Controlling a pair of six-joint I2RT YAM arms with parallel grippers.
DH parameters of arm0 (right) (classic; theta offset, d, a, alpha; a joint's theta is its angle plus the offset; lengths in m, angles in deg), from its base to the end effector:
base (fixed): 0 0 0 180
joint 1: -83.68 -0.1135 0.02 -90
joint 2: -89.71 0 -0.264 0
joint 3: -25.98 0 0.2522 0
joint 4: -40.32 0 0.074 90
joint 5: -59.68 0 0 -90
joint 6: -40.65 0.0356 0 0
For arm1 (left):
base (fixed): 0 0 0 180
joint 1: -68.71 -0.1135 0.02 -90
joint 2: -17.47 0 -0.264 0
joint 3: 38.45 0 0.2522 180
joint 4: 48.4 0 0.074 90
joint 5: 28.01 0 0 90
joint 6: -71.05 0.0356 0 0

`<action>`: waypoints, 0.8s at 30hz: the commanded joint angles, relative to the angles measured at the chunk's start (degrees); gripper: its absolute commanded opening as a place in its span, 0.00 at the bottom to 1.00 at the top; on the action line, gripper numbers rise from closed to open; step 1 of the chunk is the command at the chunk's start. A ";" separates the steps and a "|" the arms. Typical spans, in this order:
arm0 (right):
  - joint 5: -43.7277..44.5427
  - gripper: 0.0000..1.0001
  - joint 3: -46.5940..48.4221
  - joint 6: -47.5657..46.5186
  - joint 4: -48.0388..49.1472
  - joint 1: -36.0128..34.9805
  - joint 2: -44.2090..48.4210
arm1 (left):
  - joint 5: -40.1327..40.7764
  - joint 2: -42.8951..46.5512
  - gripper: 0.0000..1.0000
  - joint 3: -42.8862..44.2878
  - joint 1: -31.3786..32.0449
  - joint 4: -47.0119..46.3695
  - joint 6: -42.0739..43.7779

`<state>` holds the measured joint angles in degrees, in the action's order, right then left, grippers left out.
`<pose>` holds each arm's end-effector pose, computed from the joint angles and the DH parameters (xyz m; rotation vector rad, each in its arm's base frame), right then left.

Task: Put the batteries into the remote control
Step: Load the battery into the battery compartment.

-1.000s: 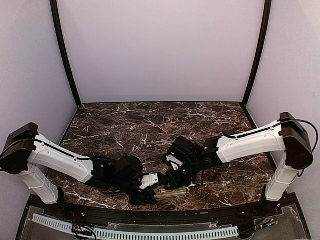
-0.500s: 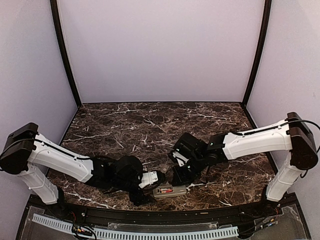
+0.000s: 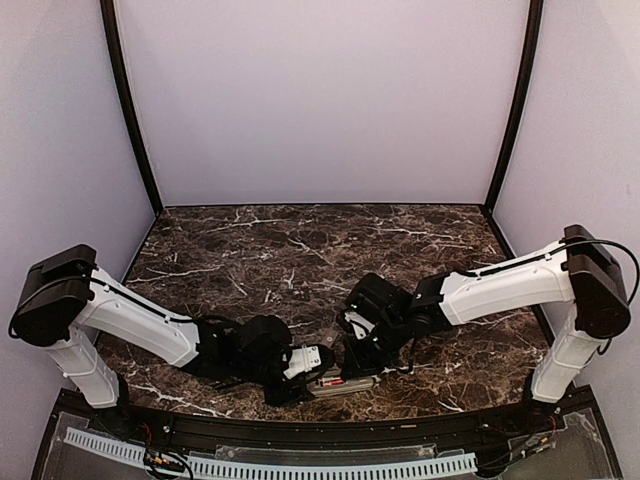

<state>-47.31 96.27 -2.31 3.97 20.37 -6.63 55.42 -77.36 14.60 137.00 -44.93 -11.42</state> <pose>0.1370 0.2957 0.1694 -0.5309 2.9397 0.8566 0.1099 -0.2870 0.1309 1.5506 1.8969 -0.6312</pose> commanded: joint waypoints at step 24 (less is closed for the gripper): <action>-2.51 0.00 -3.13 2.57 5.54 -0.81 -4.04 | -6.37 -2.86 0.32 1.47 -0.09 -1.30 -1.26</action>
<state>-48.82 94.02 -0.54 7.73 20.46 -7.98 52.78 -78.21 14.93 136.63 -46.08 -11.79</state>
